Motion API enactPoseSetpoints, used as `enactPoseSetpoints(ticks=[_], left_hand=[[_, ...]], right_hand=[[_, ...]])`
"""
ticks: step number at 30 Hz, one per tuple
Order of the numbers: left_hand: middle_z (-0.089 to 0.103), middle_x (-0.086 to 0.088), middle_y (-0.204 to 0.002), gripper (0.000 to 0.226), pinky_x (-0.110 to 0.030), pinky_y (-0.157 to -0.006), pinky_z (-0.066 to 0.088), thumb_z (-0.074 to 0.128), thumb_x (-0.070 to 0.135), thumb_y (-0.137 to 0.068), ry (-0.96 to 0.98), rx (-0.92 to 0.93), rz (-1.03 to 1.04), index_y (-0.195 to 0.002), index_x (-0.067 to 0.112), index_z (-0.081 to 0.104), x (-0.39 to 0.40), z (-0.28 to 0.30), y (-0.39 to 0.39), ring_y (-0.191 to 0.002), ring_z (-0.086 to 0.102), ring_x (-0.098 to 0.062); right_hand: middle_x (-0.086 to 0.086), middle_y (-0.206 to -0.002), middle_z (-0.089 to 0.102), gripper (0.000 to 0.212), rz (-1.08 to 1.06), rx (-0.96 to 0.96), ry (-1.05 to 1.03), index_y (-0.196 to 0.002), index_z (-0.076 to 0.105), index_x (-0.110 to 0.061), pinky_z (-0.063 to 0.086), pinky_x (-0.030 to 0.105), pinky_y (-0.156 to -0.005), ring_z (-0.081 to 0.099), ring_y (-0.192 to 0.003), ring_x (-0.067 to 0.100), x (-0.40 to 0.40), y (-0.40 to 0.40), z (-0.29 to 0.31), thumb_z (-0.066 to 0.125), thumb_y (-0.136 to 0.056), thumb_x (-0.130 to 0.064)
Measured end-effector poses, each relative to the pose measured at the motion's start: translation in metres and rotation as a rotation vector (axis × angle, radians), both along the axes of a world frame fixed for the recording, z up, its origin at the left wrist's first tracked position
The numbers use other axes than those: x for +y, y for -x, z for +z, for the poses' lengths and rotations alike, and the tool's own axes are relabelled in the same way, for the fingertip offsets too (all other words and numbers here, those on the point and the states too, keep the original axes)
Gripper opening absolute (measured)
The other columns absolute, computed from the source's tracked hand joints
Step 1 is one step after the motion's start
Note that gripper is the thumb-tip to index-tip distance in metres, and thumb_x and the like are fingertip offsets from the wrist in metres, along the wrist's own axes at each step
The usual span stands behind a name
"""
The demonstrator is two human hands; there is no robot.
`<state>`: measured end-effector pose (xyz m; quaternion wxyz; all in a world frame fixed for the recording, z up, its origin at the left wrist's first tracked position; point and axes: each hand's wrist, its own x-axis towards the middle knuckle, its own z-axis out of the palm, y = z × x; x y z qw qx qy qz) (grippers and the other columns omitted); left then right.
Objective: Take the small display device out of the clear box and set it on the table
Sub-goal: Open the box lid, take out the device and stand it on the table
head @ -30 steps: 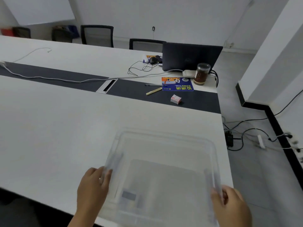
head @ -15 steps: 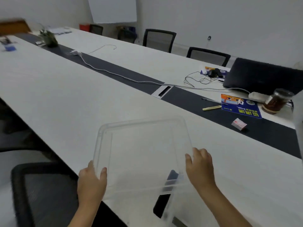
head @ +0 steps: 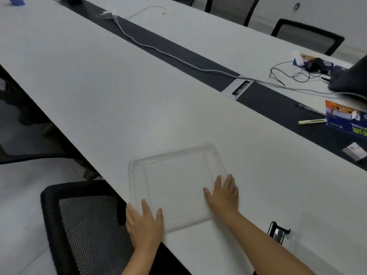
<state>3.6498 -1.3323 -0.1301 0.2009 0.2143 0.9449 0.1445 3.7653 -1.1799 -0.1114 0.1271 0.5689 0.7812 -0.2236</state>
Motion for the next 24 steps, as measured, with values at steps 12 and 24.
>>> enactPoseSetpoints(ticks=[12,24], left_hand=[[0.017,-0.021,-0.151,0.055,-0.043,-0.113,0.015,0.050,0.025,-0.087,-0.192,-0.162,-0.165,-0.135,0.004,0.032,0.028,0.050,-0.025,-0.139,0.015,-0.032],[0.028,0.019,-0.127,0.057,0.013,-0.081,0.021,0.054,0.006,-0.084,-0.577,-0.528,-0.803,-0.135,0.015,0.030,0.051,0.099,-0.198,-0.115,0.028,0.007]], right_hand=[[0.011,-0.152,0.022,0.050,-0.079,0.351,0.057,-0.136,0.034,-0.008,0.017,0.031,-0.113,0.014,-0.141,0.021,0.010,-0.056,0.086,0.036,-0.093,-0.034],[0.005,-0.126,0.056,0.038,-0.166,0.195,0.240,-0.125,0.049,-0.014,0.040,0.024,-0.090,0.052,-0.111,0.017,-0.074,-0.260,0.074,0.044,-0.090,-0.027]])
